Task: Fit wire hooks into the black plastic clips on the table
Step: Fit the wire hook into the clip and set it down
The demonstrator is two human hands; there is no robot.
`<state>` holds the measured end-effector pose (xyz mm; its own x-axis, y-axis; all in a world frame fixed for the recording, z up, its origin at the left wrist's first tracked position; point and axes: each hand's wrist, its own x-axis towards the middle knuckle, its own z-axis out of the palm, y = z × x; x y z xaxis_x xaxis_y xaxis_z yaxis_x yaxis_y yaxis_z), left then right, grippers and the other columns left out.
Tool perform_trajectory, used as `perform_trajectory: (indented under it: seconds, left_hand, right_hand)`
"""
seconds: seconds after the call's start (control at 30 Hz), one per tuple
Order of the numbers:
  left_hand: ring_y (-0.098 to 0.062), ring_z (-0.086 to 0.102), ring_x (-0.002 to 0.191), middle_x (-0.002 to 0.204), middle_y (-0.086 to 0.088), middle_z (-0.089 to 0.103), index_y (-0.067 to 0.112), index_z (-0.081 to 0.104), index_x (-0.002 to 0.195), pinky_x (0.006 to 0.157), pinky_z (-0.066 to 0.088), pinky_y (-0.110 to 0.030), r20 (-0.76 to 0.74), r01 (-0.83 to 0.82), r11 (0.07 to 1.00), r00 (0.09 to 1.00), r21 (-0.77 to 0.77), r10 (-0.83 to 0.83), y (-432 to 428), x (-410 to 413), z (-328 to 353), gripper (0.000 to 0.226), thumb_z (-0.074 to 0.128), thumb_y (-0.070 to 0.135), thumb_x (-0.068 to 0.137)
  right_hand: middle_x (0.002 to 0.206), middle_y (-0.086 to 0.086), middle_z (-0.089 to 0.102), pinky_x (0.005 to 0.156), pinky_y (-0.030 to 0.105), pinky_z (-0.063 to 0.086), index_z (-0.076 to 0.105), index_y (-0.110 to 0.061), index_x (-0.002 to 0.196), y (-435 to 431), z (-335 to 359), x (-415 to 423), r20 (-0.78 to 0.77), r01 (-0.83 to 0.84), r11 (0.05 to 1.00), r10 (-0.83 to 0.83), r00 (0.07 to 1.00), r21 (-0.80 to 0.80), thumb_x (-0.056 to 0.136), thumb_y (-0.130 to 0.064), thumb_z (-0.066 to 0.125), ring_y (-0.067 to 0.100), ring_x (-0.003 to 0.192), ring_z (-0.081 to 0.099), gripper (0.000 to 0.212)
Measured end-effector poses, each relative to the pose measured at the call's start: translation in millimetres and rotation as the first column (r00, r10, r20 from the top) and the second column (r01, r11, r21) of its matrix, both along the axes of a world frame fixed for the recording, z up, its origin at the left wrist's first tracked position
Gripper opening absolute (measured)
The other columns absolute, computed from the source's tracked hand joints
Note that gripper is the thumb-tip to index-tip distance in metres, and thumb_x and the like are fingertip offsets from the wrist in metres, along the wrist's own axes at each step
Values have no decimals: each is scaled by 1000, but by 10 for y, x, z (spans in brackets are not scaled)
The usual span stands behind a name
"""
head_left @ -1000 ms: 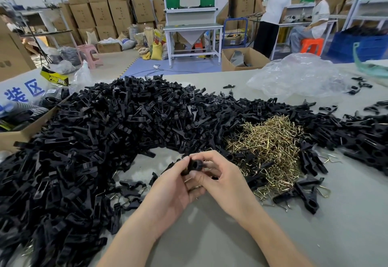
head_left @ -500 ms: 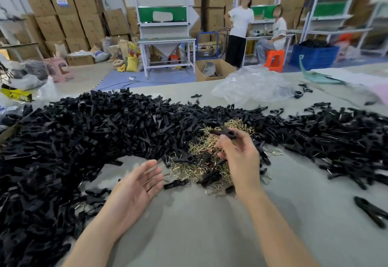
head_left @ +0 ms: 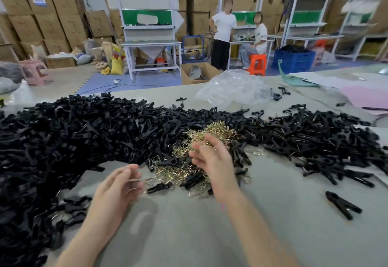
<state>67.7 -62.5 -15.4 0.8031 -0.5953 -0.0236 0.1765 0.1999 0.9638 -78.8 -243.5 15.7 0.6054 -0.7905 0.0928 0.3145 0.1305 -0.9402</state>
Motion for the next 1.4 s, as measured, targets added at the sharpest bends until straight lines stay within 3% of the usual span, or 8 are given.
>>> perform_trajectory:
  seconds: [0.1, 0.2, 0.27, 0.37, 0.53, 0.83, 1.07, 1.4]
  left_hand:
    - [-14, 64, 70, 80, 4, 70, 29, 68, 96, 65, 53, -28, 706, -387, 898, 695, 208, 135, 110, -34, -32, 19, 54, 17, 101]
    - [-33, 63, 97, 101, -5, 70, 17, 69, 107, 92, 45, -50, 947, -778, 575, 321, 254, 16, 210, 56, -64, 20, 53, 21, 96]
    - [-46, 54, 115, 118, -23, 64, 5, 66, 117, 104, 31, -60, 935, -870, 346, 345, 351, -81, 269, 155, -96, 39, 53, 32, 93]
    - [-51, 46, 125, 131, -27, 57, 4, 67, 119, 106, 31, -63, 837, -798, 254, 505, 546, -211, 328, 264, -100, 53, 46, 47, 96]
    - [-24, 42, 136, 146, 2, 50, 35, 56, 134, 112, 21, -54, 749, -698, 307, 507, 647, -427, 272, 304, -130, 80, 6, 78, 88]
    - [-20, 57, 106, 106, 9, 61, 32, 65, 105, 99, 33, -41, 822, -666, 483, 431, 568, -372, 205, 337, -127, 20, 57, 46, 93]
    - [-12, 57, 100, 98, 20, 61, 30, 61, 103, 93, 39, -36, 827, -511, 650, 369, 562, -425, 229, 376, -96, 19, 49, 40, 93]
    - [-7, 62, 102, 105, 19, 66, 27, 62, 120, 94, 27, -23, 887, -554, 717, 413, 423, -205, 259, 451, -103, 23, 52, 20, 100]
  right_hand:
    - [104, -9, 73, 82, 27, 58, 54, -35, 129, 432, -97, 359, -203, -119, 947, 59, 977, -299, 103, -15, 52, 7, 93, 70, 32]
    - [114, -14, 67, 86, 27, 52, 51, -33, 138, 695, -243, 606, -347, -209, 812, 9, 938, -544, 104, -17, 47, 3, 90, 62, 37]
    - [125, -10, 63, 96, 30, 47, 47, -28, 143, 751, -337, 717, -418, -250, 646, -118, 901, -721, 104, -17, 45, 7, 103, 59, 40]
    - [134, -7, 57, 104, 34, 38, 43, -26, 147, 736, -408, 839, -476, -335, 412, -311, 822, -847, 104, -23, 42, 16, 122, 49, 43]
    - [131, -10, 59, 105, 33, 34, 53, -30, 138, 677, -479, 928, -497, -390, 325, -382, 780, -862, 104, -29, 42, 16, 125, 47, 36]
    - [133, -8, 60, 104, 36, 37, 48, -26, 146, 691, -533, 936, -513, -436, 272, -387, 767, -858, 103, -27, 45, 19, 129, 47, 43]
    - [123, -13, 66, 97, 36, 44, 63, -32, 127, 686, -557, 948, -492, -432, 235, -413, 766, -871, 96, -22, 61, 19, 122, 54, 33]
    - [109, -10, 56, 94, 33, 42, 59, -29, 125, 597, -543, 870, -488, -418, 260, -337, 805, -870, 102, -42, 45, 14, 103, 49, 30]
